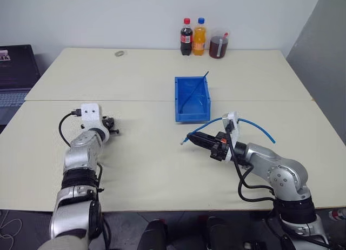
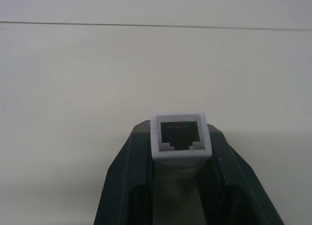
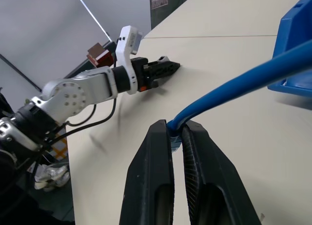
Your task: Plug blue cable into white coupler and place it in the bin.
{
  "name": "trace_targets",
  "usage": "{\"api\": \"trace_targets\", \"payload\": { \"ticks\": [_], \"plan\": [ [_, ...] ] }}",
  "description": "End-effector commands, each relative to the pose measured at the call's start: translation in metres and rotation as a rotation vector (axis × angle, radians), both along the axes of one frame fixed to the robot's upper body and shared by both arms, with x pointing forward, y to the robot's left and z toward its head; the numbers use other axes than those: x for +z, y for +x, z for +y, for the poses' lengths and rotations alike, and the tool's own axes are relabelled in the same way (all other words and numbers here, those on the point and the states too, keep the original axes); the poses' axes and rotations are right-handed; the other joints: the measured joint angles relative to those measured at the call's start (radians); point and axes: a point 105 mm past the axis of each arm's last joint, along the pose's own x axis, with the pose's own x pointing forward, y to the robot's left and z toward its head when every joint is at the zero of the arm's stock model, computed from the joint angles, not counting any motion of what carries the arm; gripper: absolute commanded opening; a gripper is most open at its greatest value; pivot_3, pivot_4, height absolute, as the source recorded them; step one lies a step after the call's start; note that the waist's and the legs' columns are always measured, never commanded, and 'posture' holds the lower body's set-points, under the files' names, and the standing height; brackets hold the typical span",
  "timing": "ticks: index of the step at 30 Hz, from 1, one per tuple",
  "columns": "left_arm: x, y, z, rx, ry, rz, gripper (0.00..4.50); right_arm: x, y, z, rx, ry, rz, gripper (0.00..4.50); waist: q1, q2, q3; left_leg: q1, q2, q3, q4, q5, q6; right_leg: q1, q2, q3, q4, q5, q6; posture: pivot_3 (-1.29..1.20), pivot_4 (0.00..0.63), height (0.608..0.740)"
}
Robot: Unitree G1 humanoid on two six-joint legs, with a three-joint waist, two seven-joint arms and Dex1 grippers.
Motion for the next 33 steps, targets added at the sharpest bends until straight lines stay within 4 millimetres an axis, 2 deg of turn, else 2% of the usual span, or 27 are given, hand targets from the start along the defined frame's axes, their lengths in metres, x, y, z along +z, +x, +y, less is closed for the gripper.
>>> {"api": "trace_targets", "payload": {
  "ticks": [1, 4, 7, 10, 16, 21, 28, 33],
  "plan": [
    [0.022, -0.033, -0.067, -0.486, 0.014, 0.004, 0.81, 0.006, -0.009, -0.004, 0.019, -0.051, -0.095, 0.01, 0.002, 0.0, 0.0, -0.001, 0.0, 0.0, 0.0, 0.0, 0.0, 0.0, 0.0, 0.0, 0.0, 0.0, 0.0, 0.0, 0.15, 0.74],
    [0.017, -0.067, -0.098, -0.835, 0.139, 0.058, 0.81, 0.0, -0.016, -0.007, 0.039, -0.118, -0.135, 0.01, 0.001, 0.0, 0.0, 0.0, 0.0, 0.0, 0.0, 0.0, 0.0, 0.0, 0.0, -0.001, -0.001, 0.0, 0.0, 0.0, 0.15, 0.74],
    [0.006, -0.085, -0.112, -1.051, 0.265, 0.108, 0.81, -0.004, -0.02, -0.007, 0.066, -0.177, -0.185, 0.01, 0.0, 0.0, 0.0, 0.001, 0.0, 0.0, -0.001, 0.0, 0.0, 0.0, 0.001, 0.0, -0.001, -0.002, 0.0, 0.0, 0.15, 0.74],
    [-0.014, -0.096, -0.117, -1.215, 0.388, 0.176, 0.81, -0.006, -0.021, -0.002, 0.094, -0.228, -0.261, 0.01, -0.002, 0.0, 0.0, 0.001, 0.002, 0.0, 0.0, 0.0, 0.0, 0.0, 0.003, 0.0, 0.0, -0.004, 0.002, 0.0, 0.15, 0.74],
    [-0.026, -0.094, -0.118, -1.28, 0.421, 0.204, 0.81, -0.003, -0.017, 0.011, 0.145, -0.251, -0.344, 0.01, -0.001, 0.0, 0.0, 0.001, 0.002, 0.001, 0.0, 0.0, 0.0, 0.0, 0.002, 0.0, 0.0, -0.004, 0.003, 0.0, 0.15, 0.74],
    [-0.029, -0.093, -0.117, -1.297, 0.416, 0.217, 0.81, 0.002, -0.009, 0.036, 0.23, -0.28, -0.419, 0.01, -0.001, 0.0, 0.0, 0.001, 0.002, 0.001, 0.001, 0.0, 0.001, 0.001, 0.003, 0.0, 0.0, -0.004, 0.003, 0.0, 0.15, 0.74],
    [-0.029, -0.092, -0.116, -1.302, 0.403, 0.231, 0.81, -0.004, -0.004, 0.069, 0.305, -0.349, -0.492, 0.01, 0.0, 0.0, 0.0, 0.001, 0.001, 0.0, 0.001, 0.0, 0.001, 0.001, 0.002, 0.0, 0.0, -0.003, 0.001, 0.0, 0.15, 0.74],
    [-0.027, -0.092, -0.118, -1.3, 0.388, 0.231, 0.81, -0.013, -0.004, 0.076, 0.332, -0.395, -0.519, 0.01, 0.001, 0.0, 0.0, 0.001, 0.001, 0.0, 0.001, 0.0, 0.001, 0.001, 0.002, 0.0, 0.001, -0.003, 0.0, 0.0, 0.15, 0.74]
  ]
}}
